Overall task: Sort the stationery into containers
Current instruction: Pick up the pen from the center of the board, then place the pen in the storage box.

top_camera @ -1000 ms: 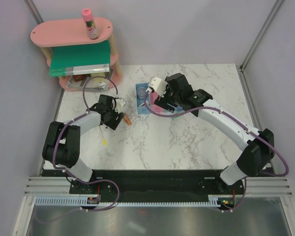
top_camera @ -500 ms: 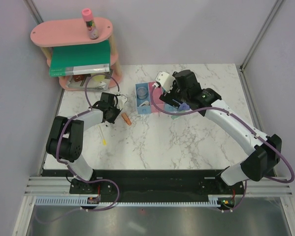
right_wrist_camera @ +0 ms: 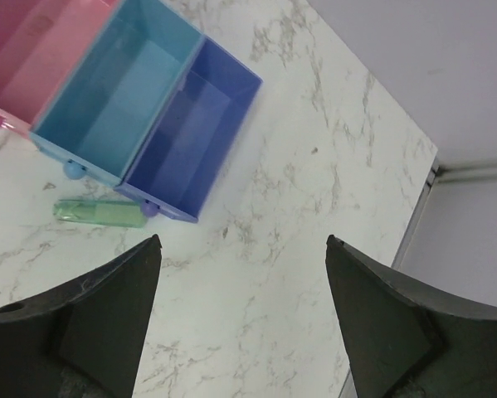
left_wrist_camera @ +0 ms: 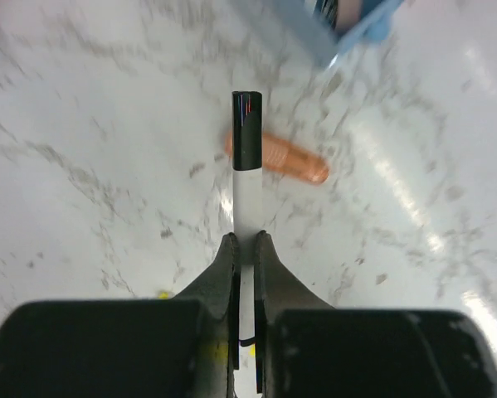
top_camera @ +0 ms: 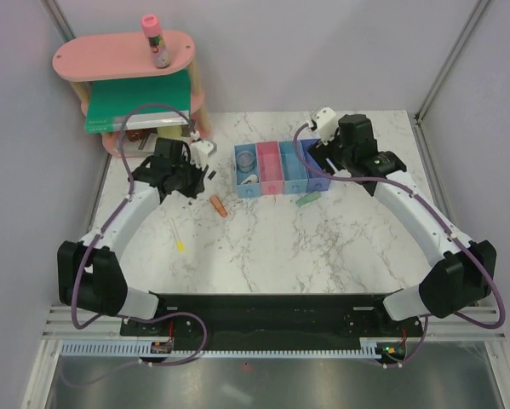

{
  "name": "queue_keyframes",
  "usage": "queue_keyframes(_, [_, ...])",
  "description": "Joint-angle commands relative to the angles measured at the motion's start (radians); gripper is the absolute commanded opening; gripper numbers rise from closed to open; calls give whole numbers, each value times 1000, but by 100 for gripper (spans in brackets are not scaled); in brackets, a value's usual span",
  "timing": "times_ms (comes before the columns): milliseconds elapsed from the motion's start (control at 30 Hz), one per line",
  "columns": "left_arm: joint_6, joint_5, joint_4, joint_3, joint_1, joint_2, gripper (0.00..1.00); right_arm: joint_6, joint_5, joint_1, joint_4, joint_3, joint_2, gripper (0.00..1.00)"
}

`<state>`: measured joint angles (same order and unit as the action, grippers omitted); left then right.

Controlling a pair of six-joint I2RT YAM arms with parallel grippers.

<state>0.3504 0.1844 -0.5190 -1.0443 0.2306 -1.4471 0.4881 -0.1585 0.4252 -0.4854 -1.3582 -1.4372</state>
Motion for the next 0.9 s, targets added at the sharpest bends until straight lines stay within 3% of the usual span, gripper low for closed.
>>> queue_keyframes(0, [-195,266,-87,-224,3,68,2,-132,13,-84,77,50,17,88])
queue_keyframes(133, [-364,401,-28,-348,33,16,2,-180,53,-144,87,99,37,88])
queue_keyframes(300, [-560,426,177,-361,95,-79,2,-210,94,-200,97,126,78,88])
queue_keyframes(467, [-636,374,328,-399,137,-234,2,-227,117,-247,76,103,83,88])
queue_keyframes(600, [-680,337,370,-503,147,-407,2,-232,131,-275,67,100,84,88])
queue_keyframes(867, [-712,250,421,-652,188,-604,2,-224,140,-302,65,149,109,87])
